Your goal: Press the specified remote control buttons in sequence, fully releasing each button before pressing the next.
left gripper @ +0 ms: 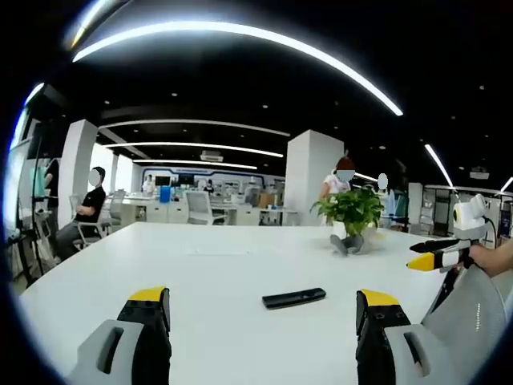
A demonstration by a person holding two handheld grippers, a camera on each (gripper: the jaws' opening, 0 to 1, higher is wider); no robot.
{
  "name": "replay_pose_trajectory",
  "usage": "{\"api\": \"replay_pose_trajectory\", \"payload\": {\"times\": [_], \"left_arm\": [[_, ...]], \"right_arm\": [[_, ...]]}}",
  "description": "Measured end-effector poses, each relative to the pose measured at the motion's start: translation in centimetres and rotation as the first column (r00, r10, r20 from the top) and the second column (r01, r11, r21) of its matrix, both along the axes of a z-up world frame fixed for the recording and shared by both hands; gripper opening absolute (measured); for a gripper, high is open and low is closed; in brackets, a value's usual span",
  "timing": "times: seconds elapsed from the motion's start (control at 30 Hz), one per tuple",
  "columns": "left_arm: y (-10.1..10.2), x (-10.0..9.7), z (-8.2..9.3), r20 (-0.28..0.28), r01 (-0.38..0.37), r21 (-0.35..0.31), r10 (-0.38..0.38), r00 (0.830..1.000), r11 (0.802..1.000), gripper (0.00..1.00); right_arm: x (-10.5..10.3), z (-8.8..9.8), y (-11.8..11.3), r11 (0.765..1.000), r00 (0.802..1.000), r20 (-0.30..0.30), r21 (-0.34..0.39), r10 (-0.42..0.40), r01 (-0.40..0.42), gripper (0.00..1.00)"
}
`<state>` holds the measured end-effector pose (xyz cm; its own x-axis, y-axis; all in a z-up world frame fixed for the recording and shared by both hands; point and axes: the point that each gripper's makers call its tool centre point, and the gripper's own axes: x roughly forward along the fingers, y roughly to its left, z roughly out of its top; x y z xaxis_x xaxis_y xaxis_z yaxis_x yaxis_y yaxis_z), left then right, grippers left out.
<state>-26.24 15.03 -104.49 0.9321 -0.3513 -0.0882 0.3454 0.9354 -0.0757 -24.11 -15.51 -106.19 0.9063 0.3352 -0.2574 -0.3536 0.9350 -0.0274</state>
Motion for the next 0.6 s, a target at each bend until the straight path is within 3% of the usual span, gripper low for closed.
{"api": "replay_pose_trajectory", "payload": {"times": [0.6], "left_arm": [[-0.10, -0.01, -0.36, -0.018, 0.006, 0.013, -0.006, 1.000, 1.000, 0.98]], "right_arm": [[0.03, -0.53, -0.19, 1.000, 1.000, -0.024, -0.021, 0.008, -0.009, 0.88]]}}
